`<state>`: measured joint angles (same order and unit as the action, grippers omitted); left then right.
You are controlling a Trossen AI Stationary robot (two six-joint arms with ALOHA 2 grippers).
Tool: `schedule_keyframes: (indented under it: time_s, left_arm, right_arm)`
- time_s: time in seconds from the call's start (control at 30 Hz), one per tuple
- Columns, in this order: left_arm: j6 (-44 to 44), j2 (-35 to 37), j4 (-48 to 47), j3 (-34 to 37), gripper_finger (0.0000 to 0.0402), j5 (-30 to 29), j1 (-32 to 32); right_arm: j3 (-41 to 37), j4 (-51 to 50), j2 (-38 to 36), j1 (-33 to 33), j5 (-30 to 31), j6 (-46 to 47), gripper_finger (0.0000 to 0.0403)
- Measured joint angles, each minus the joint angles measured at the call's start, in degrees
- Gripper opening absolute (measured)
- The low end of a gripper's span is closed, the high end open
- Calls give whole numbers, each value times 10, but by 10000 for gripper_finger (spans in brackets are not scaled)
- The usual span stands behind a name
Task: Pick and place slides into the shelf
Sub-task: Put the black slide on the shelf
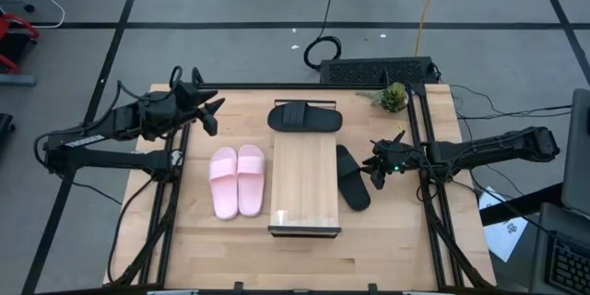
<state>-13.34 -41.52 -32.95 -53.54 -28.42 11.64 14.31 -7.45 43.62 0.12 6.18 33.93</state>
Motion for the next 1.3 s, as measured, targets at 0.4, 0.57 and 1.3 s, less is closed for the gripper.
schedule_keyframes:
  time_s: [0.4, 0.57, 1.3]
  left_arm:
    - [0, 0, 0, 0, 157, 0, 0]
    - [8, 0, 0, 0, 157, 0, 0]
    - [16, 0, 0, 0, 157, 0, 0]
  right_arm:
    - [0, 89, 83, 0, 13, -2, 128]
    - [0, 119, 120, 0, 18, -2, 128]
    - [0, 180, 167, 0, 77, -7, 40]
